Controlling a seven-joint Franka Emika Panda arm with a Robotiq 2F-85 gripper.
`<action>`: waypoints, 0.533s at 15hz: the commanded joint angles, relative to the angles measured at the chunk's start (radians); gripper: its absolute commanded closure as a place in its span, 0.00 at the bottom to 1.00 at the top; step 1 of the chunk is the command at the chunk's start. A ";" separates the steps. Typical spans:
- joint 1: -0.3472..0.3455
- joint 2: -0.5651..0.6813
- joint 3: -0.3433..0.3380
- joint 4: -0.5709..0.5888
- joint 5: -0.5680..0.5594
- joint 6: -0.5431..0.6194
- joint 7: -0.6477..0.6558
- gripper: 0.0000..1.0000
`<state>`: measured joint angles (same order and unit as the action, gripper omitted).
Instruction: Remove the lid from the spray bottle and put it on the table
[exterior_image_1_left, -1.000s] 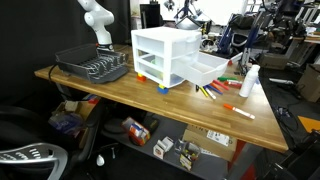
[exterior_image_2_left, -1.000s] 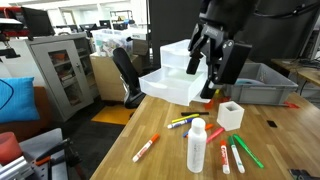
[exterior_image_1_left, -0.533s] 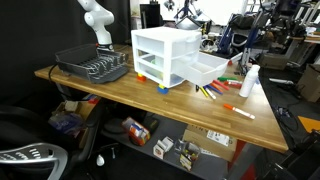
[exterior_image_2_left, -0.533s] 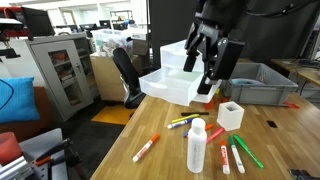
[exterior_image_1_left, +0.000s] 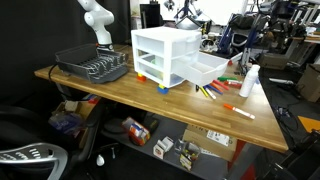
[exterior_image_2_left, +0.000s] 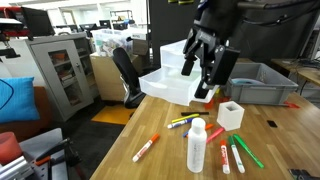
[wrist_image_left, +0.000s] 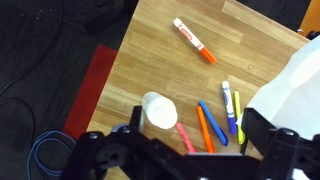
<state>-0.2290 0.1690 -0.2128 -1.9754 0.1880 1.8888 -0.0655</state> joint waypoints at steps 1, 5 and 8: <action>-0.005 0.001 0.004 0.004 -0.001 -0.004 0.000 0.00; -0.009 0.008 -0.013 0.004 -0.023 0.029 0.059 0.00; -0.014 0.010 -0.015 0.008 -0.011 0.022 0.054 0.00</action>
<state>-0.2356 0.1716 -0.2316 -1.9752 0.1775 1.9087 -0.0197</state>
